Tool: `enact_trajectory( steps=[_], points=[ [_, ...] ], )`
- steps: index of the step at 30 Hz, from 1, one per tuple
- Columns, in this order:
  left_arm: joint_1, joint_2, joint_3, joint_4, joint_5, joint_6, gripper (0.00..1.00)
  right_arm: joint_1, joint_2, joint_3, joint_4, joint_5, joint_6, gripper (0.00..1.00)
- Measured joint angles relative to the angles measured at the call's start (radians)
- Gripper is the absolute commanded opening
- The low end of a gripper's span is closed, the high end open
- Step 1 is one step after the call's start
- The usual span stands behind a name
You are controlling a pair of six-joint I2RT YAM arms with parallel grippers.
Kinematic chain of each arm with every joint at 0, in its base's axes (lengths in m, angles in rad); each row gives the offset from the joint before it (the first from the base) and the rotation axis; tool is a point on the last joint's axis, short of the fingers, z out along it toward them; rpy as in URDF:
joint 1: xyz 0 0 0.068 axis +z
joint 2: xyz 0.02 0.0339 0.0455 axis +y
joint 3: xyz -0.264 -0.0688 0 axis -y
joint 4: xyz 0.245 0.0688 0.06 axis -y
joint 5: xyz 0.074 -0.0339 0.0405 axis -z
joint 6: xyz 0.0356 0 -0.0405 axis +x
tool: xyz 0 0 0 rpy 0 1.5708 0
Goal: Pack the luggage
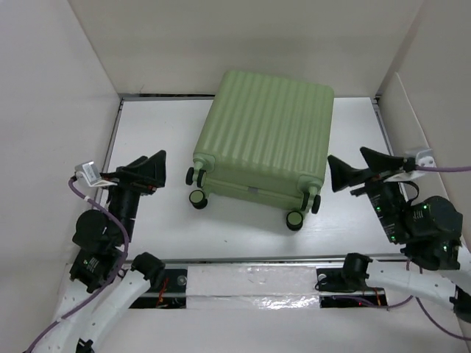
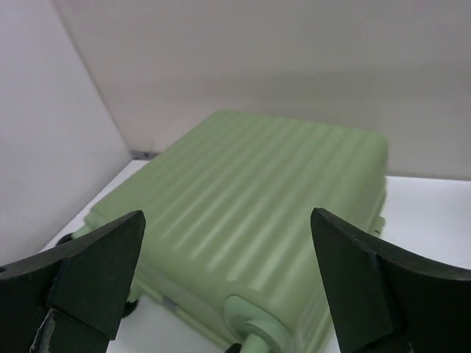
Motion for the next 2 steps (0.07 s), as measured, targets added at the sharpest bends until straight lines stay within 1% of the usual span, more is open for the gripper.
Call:
enact_trajectory(
  steps=[2],
  points=[
    [0.000, 0.016, 0.003, -0.029, 0.004, 0.014, 0.81, -0.076, -0.023, -0.033, -0.006, -0.014, 0.020, 1.00]
  ],
)
